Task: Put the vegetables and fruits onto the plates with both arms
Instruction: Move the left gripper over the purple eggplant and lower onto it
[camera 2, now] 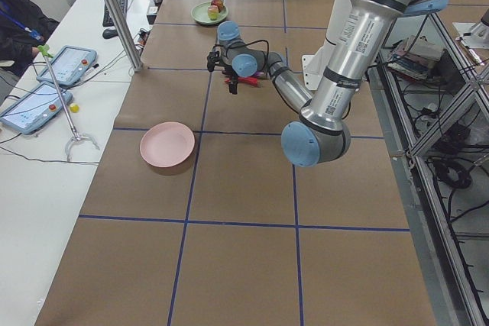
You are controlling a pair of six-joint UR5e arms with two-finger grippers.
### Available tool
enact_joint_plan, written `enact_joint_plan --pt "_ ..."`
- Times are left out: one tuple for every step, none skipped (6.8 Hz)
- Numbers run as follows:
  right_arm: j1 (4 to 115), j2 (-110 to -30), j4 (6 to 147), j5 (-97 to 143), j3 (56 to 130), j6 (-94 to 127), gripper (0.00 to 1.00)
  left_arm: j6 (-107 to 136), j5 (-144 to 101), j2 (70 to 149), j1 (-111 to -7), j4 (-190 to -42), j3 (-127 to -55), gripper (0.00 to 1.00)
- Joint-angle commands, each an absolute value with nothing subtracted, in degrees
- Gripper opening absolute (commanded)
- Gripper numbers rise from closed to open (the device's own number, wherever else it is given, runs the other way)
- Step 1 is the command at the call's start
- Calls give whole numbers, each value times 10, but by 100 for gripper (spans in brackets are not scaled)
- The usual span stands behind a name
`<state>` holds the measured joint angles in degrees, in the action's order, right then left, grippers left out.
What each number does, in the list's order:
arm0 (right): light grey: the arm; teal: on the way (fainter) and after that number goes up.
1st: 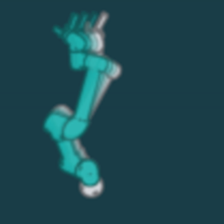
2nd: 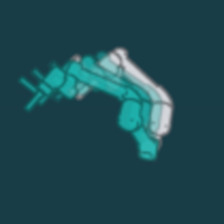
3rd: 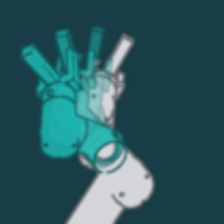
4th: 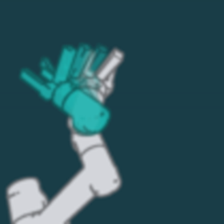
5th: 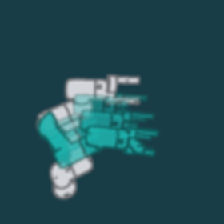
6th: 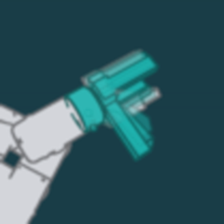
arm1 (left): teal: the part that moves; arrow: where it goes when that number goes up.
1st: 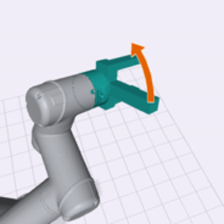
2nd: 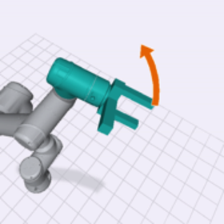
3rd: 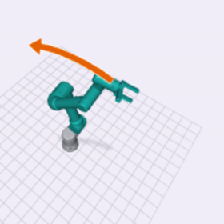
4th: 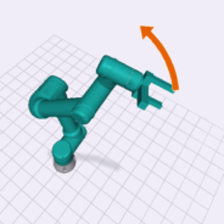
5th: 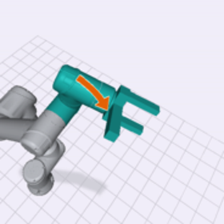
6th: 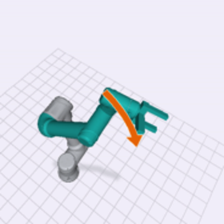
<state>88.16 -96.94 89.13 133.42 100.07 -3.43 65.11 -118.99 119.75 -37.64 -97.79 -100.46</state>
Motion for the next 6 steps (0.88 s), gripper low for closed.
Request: enact_joint_plan --pt "882 -969 891 1334 1000 -34 100 762 -1083 1330 -300 -976 -887 100" --pt "882 -969 890 1334 1001 -34 100 764 -1058 1354 -277 -976 -858 100" --pt "882 -969 890 1334 1001 -34 100 772 -1045 1372 -266 -976 -833 100" --pt "882 -969 891 1334 1001 -34 100 773 -1045 1395 -263 -975 -805 97" --pt "882 -969 891 1334 1000 -34 100 773 -1045 1410 -257 -960 -792 94" --pt "882 -969 891 1334 1000 -34 100 774 -1045 1412 -255 -958 -792 80"
